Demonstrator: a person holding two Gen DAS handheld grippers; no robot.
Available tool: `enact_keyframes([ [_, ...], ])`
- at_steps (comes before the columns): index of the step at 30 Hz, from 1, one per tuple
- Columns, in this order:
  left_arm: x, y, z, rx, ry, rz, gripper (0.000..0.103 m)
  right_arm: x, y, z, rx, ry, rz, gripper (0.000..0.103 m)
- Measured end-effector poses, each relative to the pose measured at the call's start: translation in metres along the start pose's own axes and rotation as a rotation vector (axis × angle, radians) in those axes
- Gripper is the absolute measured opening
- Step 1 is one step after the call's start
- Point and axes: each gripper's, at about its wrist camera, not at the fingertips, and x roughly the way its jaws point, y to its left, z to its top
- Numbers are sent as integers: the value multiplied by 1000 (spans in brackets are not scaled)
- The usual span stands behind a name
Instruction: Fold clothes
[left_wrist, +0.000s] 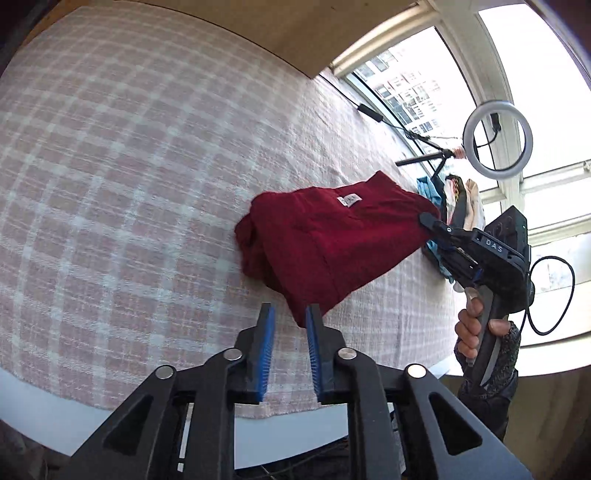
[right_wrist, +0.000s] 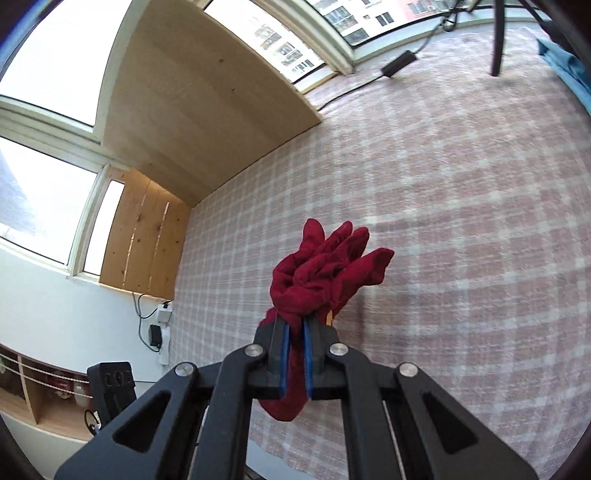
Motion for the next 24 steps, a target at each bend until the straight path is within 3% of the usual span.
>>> enact_keyframes([
  [4,29,-15,-13,20,37,24,30,0,-46,-9,73,0,-27,6],
  [7,41,-8,-18,-68,34,46,38,4,-59,-12,75,17,-26,6],
  [11,45,4,-24,-181,-11,95,40,9,-66,-9,59,51,-13,6],
  [14,46,11,-30,-247,-39,85,46,13,-66,-7,48,78,-4,6],
  [24,59,0,-30,-314,-101,59,51,23,-69,0,-1,147,33,6],
])
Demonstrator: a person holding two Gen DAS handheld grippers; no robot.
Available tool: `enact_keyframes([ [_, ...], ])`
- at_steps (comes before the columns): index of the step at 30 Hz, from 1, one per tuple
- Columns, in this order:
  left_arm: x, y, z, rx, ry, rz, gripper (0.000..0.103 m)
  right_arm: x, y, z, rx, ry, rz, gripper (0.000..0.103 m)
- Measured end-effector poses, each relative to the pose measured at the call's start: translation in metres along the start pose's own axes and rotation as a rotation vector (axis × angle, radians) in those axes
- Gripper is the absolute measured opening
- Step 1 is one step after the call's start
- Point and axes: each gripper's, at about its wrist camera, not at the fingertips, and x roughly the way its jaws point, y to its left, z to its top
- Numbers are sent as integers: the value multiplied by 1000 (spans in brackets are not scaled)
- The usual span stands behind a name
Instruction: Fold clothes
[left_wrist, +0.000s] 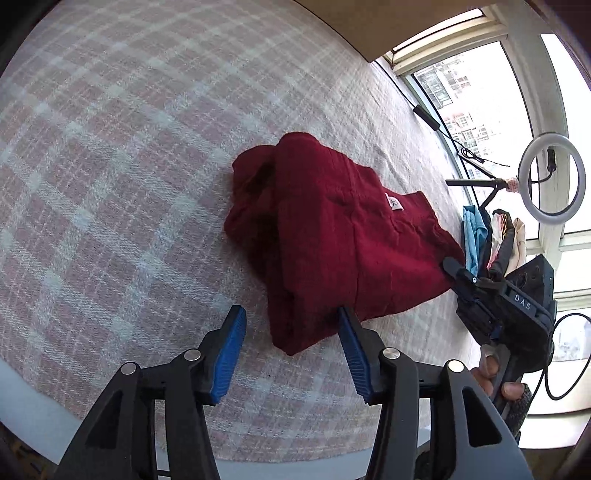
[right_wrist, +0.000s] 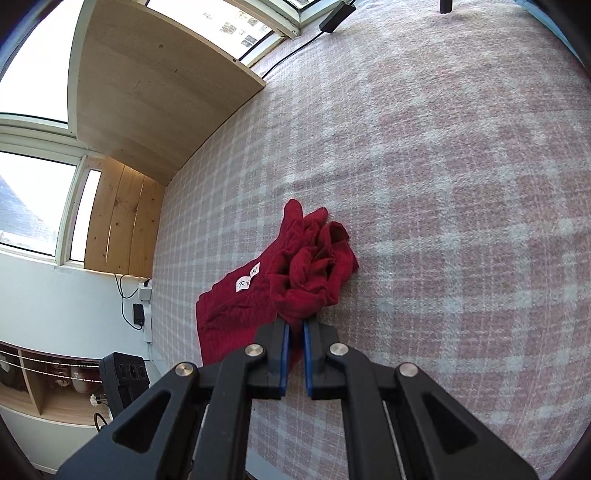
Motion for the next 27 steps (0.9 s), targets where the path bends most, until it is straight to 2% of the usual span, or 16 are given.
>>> enact_keyframes([
  [2,5,-3,4,2,-4,-12,51,2,-5,-1,14,11,7,6],
  [4,9,-8,6,21,-4,-14,47,3,-8,-1,26,20,20,6],
  [5,9,-11,7,37,0,-8,40,4,-9,-1,30,22,22,6],
  [6,12,-13,7,49,12,-3,19,4,-10,-2,33,24,24,6],
  [9,10,-14,12,54,41,-24,11,3,-11,-2,54,21,39,6],
  [12,-10,-22,29,93,85,-65,9,-6,-5,0,69,2,71,6],
  [16,-64,-43,53,198,62,-90,5,-34,19,-2,73,-63,128,6],
  [18,-70,-43,50,205,129,-108,5,-48,32,-9,61,-93,126,6],
  [20,-68,-40,41,205,221,-115,4,-51,38,-27,70,-75,111,6],
  [22,-68,-41,38,210,276,-138,4,-61,41,-44,88,-77,112,6],
  [24,-73,-51,41,239,307,-167,4,-71,44,-61,106,-84,115,6],
  [27,-79,-82,48,323,327,-189,4,-102,44,-74,153,-147,138,6],
])
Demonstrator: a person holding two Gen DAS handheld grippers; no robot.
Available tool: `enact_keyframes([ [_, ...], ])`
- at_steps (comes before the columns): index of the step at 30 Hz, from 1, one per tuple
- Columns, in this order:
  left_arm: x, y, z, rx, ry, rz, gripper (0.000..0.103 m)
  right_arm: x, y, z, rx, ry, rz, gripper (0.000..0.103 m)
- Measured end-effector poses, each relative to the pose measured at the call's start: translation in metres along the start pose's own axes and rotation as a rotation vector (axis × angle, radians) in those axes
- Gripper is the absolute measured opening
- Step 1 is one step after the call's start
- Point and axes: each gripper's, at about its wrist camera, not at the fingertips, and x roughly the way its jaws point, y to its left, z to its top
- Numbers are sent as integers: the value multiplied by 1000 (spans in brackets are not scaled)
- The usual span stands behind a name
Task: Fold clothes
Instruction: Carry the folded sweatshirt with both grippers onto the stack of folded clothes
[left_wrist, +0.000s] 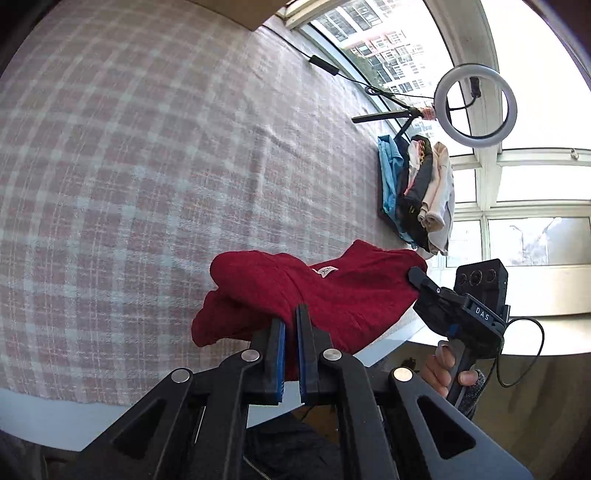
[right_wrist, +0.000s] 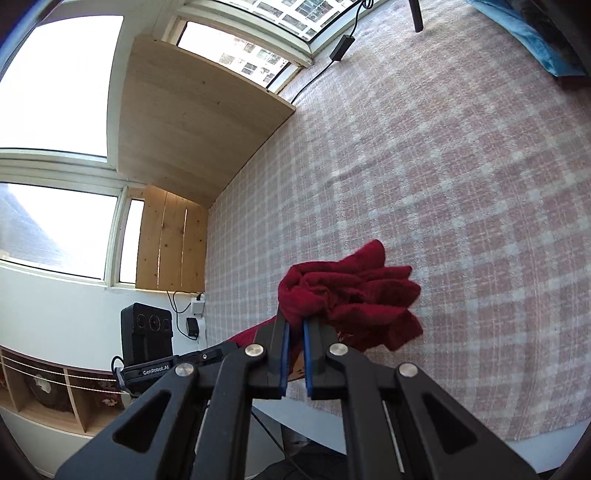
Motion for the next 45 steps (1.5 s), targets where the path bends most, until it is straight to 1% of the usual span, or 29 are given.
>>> enact_keyframes([
  [3,9,-34,12,71,31,-5,4,-41,3,-4,-2,-94,-24,6],
  [5,23,-60,17,109,56,-12,4,-70,-2,-6,14,-143,-22,6],
  [7,39,-89,19,158,74,-13,4,-99,-10,-4,16,-182,-41,6],
  [9,56,-122,25,196,83,-19,4,-127,-20,3,18,-214,-72,6],
  [13,88,-203,50,285,53,-14,4,-190,-44,32,-8,-260,-131,6],
  [16,112,-273,78,377,7,8,4,-239,-54,67,-64,-298,-182,6],
  [19,129,-347,114,460,-53,36,4,-286,-55,119,-130,-355,-251,6],
  [23,137,-441,151,629,-190,97,4,-347,-43,195,-219,-480,-309,6],
  [25,147,-472,163,706,-238,124,4,-370,-39,222,-255,-545,-330,6],
  [26,156,-481,169,732,-250,133,4,-377,-40,233,-276,-568,-350,6],
  [27,170,-482,173,743,-240,134,4,-381,-46,241,-287,-584,-366,6],
  [28,187,-477,178,735,-211,131,4,-383,-58,249,-278,-588,-372,6],
  [29,207,-467,180,720,-177,134,4,-381,-74,253,-254,-579,-375,6],
  [30,229,-452,178,715,-132,154,5,-375,-95,255,-223,-559,-380,6],
  [32,272,-419,173,709,-35,202,6,-350,-143,253,-161,-491,-418,6],
  [33,289,-402,169,695,19,221,6,-332,-167,252,-133,-433,-446,7],
  [34,301,-386,169,666,67,225,6,-314,-190,251,-105,-372,-472,9],
  [35,303,-376,169,649,84,199,8,-305,-207,247,-77,-347,-455,9],
  [36,302,-368,169,637,92,164,13,-299,-223,241,-48,-331,-428,10],
  [37,296,-364,170,643,87,126,14,-300,-230,236,-33,-340,-400,13],
  [38,287,-361,171,662,73,104,15,-307,-231,231,-21,-356,-394,17],
  [39,277,-361,172,683,48,106,17,-315,-231,226,-10,-373,-394,26],
  [40,270,-362,173,698,25,107,17,-325,-226,222,-19,-399,-400,28],
  [42,258,-367,176,723,-17,105,17,-341,-210,217,-66,-459,-438,28],
  [43,254,-371,177,735,-37,103,17,-345,-200,218,-101,-478,-441,28],
  [45,253,-381,179,790,-82,135,17,-346,-178,223,-176,-493,-443,27],
])
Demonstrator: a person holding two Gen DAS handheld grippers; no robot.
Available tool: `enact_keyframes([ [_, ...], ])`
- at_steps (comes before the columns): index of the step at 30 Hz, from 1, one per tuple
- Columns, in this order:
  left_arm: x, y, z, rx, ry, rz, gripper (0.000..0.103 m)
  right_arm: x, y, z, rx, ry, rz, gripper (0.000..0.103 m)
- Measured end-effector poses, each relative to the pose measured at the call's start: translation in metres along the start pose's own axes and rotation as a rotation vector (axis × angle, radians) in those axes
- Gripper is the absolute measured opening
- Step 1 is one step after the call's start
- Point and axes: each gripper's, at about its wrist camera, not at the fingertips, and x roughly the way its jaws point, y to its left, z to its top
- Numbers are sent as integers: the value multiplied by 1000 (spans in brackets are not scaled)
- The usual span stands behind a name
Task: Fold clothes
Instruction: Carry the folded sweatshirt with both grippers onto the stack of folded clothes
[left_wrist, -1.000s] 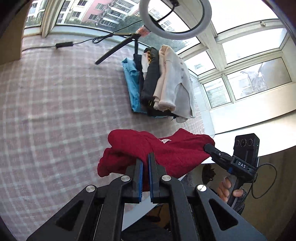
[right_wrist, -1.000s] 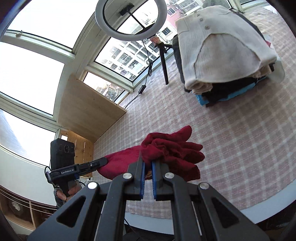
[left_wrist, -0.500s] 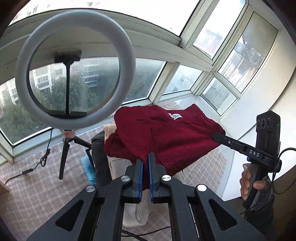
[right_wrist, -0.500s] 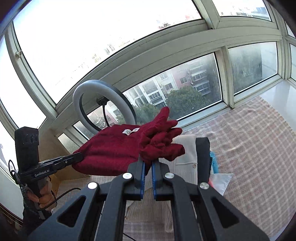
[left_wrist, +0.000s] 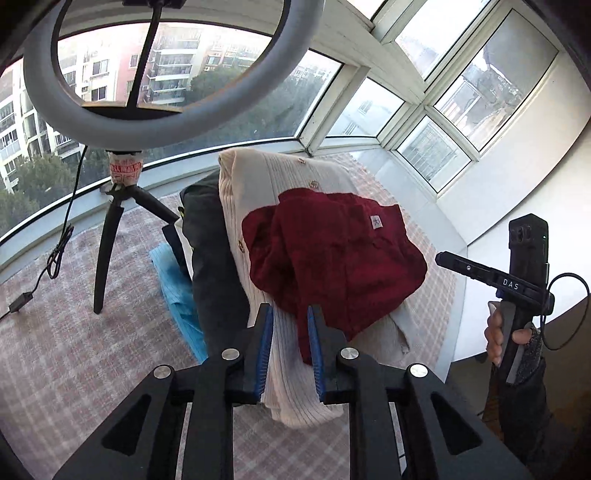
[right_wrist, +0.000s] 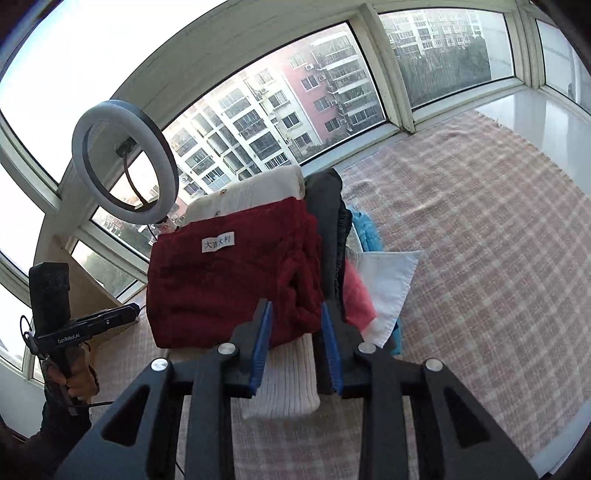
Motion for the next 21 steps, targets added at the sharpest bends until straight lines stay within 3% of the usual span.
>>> enact_keyframes([
  [2,6,-5,8,33,-14,63,17,8,21,10,-64,2,0,27],
  [5,10,-10,14,25,-15,24,17,31,49,20,-143,22,7,27],
  [10,11,-49,26,126,-60,3,17,54,72,27,-234,-13,-60,19],
  [12,27,-55,32,148,-46,5,17,59,73,28,-267,-16,-90,19],
  [13,39,-52,36,156,-35,42,21,63,72,30,-275,-11,-96,19],
  [15,68,-38,43,152,-4,125,15,79,58,39,-268,-4,-112,19],
  [16,83,-27,46,136,17,158,0,88,50,44,-263,0,-120,19],
  [18,96,-9,49,65,21,128,2,101,27,56,-173,22,-64,16],
  [21,93,-13,52,74,8,133,2,96,4,68,-70,8,8,9],
])
